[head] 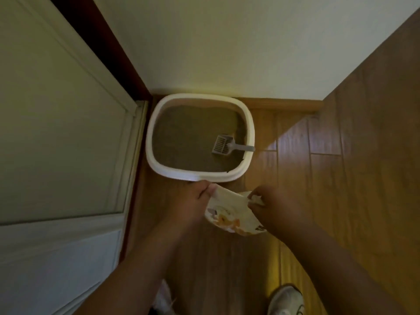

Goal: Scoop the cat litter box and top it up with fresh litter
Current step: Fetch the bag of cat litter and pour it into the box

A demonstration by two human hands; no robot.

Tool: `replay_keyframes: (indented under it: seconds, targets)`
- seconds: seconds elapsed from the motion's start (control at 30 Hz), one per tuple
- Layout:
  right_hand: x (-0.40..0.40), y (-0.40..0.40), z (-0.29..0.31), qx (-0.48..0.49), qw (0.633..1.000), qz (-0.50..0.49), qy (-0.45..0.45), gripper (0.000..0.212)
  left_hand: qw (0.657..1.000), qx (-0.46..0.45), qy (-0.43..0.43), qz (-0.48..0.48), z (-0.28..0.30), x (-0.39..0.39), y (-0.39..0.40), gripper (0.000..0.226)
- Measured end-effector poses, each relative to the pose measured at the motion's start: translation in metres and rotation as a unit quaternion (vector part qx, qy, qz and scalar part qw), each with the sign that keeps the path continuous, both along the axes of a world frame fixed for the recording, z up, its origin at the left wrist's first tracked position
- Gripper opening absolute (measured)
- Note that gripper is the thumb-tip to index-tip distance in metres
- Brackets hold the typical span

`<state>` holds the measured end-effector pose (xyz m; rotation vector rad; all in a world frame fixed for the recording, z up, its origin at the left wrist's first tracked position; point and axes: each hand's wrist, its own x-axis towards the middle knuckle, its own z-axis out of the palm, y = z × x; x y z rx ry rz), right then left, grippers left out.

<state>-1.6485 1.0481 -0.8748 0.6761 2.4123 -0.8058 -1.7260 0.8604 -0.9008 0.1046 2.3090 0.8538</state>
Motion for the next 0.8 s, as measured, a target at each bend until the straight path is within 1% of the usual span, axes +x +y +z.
replay_keyframes:
  seconds: [0.1, 0.17, 0.27, 0.33, 0.4, 0.47, 0.5, 0.57, 0.63, 0.8]
  targets:
    - [-0.014, 0.018, -0.012, 0.021, 0.998, 0.006, 0.067, 0.018, 0.997, 0.024, 0.058, -0.034, -0.012, -0.018, 0.008, 0.024]
    - [-0.027, 0.028, -0.021, 0.026, 0.996, 0.009, 0.088, 0.020, 0.992, 0.038, 0.111, -0.052, -0.028, -0.032, 0.014, 0.024]
    - [-0.043, 0.041, -0.040, 0.059, 0.991, 0.006, 0.120, 0.026, 0.972, 0.037, 0.210, -0.097, -0.057, -0.056, 0.029, 0.031]
    - [-0.054, 0.047, -0.051, 0.085, 0.983, 0.003, 0.165, 0.025, 0.962, 0.048, 0.249, -0.101, -0.071, -0.070, 0.042, 0.033]
    - [-0.059, 0.047, -0.058, 0.094, 0.978, 0.000, 0.188, 0.023, 0.965, 0.054, 0.236, -0.100, -0.077, -0.075, 0.050, 0.030]
    - [-0.061, 0.047, -0.060, 0.102, 0.975, 0.003, 0.198, 0.025, 0.971, 0.058, 0.210, -0.101, -0.075, -0.077, 0.058, 0.022]
    - [-0.060, 0.047, -0.059, 0.099, 0.976, 0.012, 0.195, 0.028, 0.973, 0.066, 0.196, -0.098, -0.072, -0.077, 0.061, 0.017]
    - [-0.057, 0.047, -0.055, 0.080, 0.981, 0.033, 0.174, 0.038, 0.978, 0.080, 0.168, -0.091, -0.065, -0.073, 0.064, 0.021]
    - [-0.051, 0.050, -0.051, 0.067, 0.983, 0.042, 0.163, 0.048, 0.977, 0.081, 0.176, -0.084, -0.061, -0.067, 0.059, 0.025]
    - [-0.040, 0.058, -0.049, 0.079, 0.982, 0.054, 0.161, 0.059, 0.976, 0.089, 0.190, -0.061, -0.063, -0.066, 0.043, 0.024]
